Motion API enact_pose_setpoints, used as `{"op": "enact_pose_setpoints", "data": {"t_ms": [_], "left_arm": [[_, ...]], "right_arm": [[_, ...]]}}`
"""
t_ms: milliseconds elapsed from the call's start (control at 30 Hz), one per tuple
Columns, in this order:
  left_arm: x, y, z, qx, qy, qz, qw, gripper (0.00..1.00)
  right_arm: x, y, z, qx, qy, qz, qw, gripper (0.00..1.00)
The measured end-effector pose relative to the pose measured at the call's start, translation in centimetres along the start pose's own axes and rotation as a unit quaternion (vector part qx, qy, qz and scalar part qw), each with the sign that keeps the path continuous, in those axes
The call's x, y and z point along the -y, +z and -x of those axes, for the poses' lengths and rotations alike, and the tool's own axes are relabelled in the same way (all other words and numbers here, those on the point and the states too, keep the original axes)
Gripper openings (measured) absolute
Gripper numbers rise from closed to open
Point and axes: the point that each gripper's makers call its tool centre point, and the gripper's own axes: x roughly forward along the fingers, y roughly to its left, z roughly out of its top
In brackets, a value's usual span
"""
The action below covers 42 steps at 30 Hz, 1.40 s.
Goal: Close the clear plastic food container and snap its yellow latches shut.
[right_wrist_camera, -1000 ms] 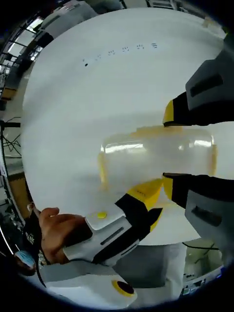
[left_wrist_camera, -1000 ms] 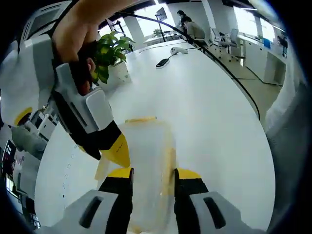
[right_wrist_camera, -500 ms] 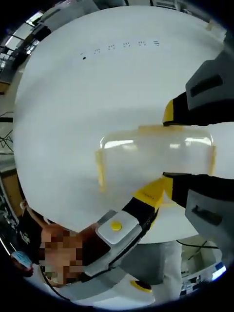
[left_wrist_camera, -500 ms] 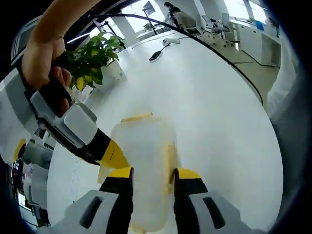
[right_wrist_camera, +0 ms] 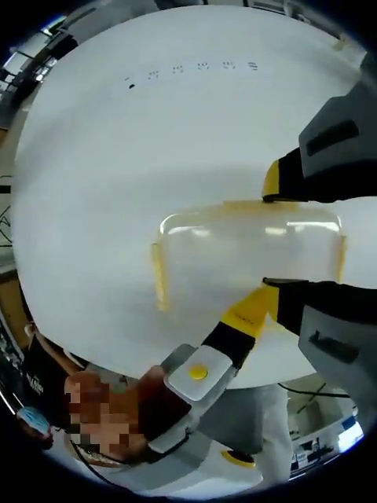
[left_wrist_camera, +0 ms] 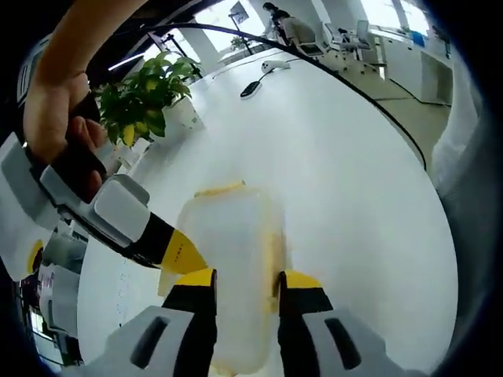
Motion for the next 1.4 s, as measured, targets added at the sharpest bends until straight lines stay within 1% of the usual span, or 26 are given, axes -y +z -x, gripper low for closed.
{"op": "enact_pose_setpoints", "data": {"t_ms": [33,67,133,167,333,467,600,633,667,700,767,933,1000,1067,1100,1133,1167,1200,1233,1267,1300,1333,1367,1400], "left_arm": [[0.3,-0.3,0.0,-0.006,0.009,0.008,0.9999,0.2],[0.1,-0.1,0.0,-0.001,0.008,-0.005,1.0,0.2],[-0.1,-0.1,0.1,0.006,0.007,0.002,1.0,0.21],[-0.1,-0.1,0.1,0.009,0.005,-0.003,0.9999,0.21],[-0.1,0.1,0.0,0.006,0.01,-0.011,0.9999,0.21],[-0.1,0.1,0.0,0.009,0.014,-0.012,0.9998,0.22],[0.0,0.2,0.0,0.012,0.013,-0.015,0.9997,0.22],[0.0,0.2,0.0,0.012,0.014,-0.015,0.9997,0.22],[0.2,0.4,0.0,0.017,0.007,-0.018,0.9997,0.22],[0.1,0.3,0.1,0.014,0.013,-0.019,0.9996,0.22],[0.0,0.3,0.2,0.016,0.014,-0.015,0.9997,0.22],[0.1,0.5,0.1,0.015,0.016,-0.016,0.9996,0.22],[0.1,0.6,0.2,0.013,0.018,-0.015,0.9996,0.23],[0.1,0.7,0.4,0.017,0.008,-0.011,0.9998,0.23],[0.4,0.9,0.6,0.027,-0.011,0.013,0.9995,0.22],[0.4,1.1,1.0,0.039,-0.026,0.062,0.9969,0.21],[0.3,1.1,1.3,0.044,-0.034,0.09,0.9944,0.2],[0.0,0.7,1.8,0.044,-0.041,0.112,0.9919,0.22],[-0.3,0.2,2.2,0.036,-0.037,0.111,0.9925,0.25],[-0.8,-0.2,2.8,0.035,-0.033,0.101,0.9937,0.29],[-1.1,-0.3,3.3,0.037,-0.032,0.103,0.9935,0.34],[-1.5,-0.5,4.0,0.039,-0.033,0.109,0.9927,0.4],[-1.6,-0.6,4.4,0.043,-0.037,0.119,0.9913,0.49],[-1.7,-0.7,4.7,0.047,-0.043,0.133,0.989,0.56]], "right_arm": [[0.1,0.0,-0.1,-0.002,0.002,-0.002,1.0,0.36],[0.1,0.0,-0.1,-0.002,0.003,-0.003,1.0,0.36],[0.1,0.0,-0.1,-0.003,0.004,-0.002,1.0,0.36],[0.1,0.0,-0.1,-0.004,0.004,-0.001,1.0,0.36],[0.4,0.1,-0.3,-0.004,0.013,-0.002,0.9999,0.35],[0.4,0.0,-0.3,-0.002,0.045,-0.034,0.9984,0.34],[0.8,0.2,-0.4,0.0,0.064,-0.032,0.9975,0.33],[0.8,0.3,-0.5,-0.001,0.066,-0.031,0.9974,0.32],[-0.2,-0.2,-0.4,-0.014,0.097,-0.029,0.9948,0.31],[0.6,0.1,-0.3,-0.003,0.079,-0.026,0.9965,0.31],[0.9,0.1,-0.3,0.001,0.081,-0.03,0.9963,0.32],[0.7,0.3,-0.2,0.002,0.075,-0.026,0.9969,0.34],[0.5,0.3,0.0,0.005,0.066,-0.016,0.9977,0.34],[0.3,0.7,0.2,0.018,0.056,0.01,0.9982,0.35],[-0.1,0.7,0.2,0.023,0.053,0.011,0.9983,0.35],[0.1,0.9,0.3,0.029,0.039,0.018,0.9987,0.35],[0.2,0.8,0.4,0.028,0.034,0.014,0.9989,0.37],[1.2,1.0,0.7,0.037,-0.007,0.011,0.9992,0.41],[1.5,1.2,0.9,0.061,-0.035,0.009,0.9975,0.45],[1.7,1.5,1.5,0.089,-0.051,0.004,0.9948,0.5],[1.3,1.3,1.9,0.098,-0.05,-0.005,0.9939,0.52],[0.9,1.3,2.6,0.12,-0.049,-0.007,0.9916,0.55],[0.8,0.8,3.1,0.131,-0.056,-0.005,0.9898,0.59],[0.7,0.4,3.4,0.133,-0.066,0.0,0.9889,0.63]]}}
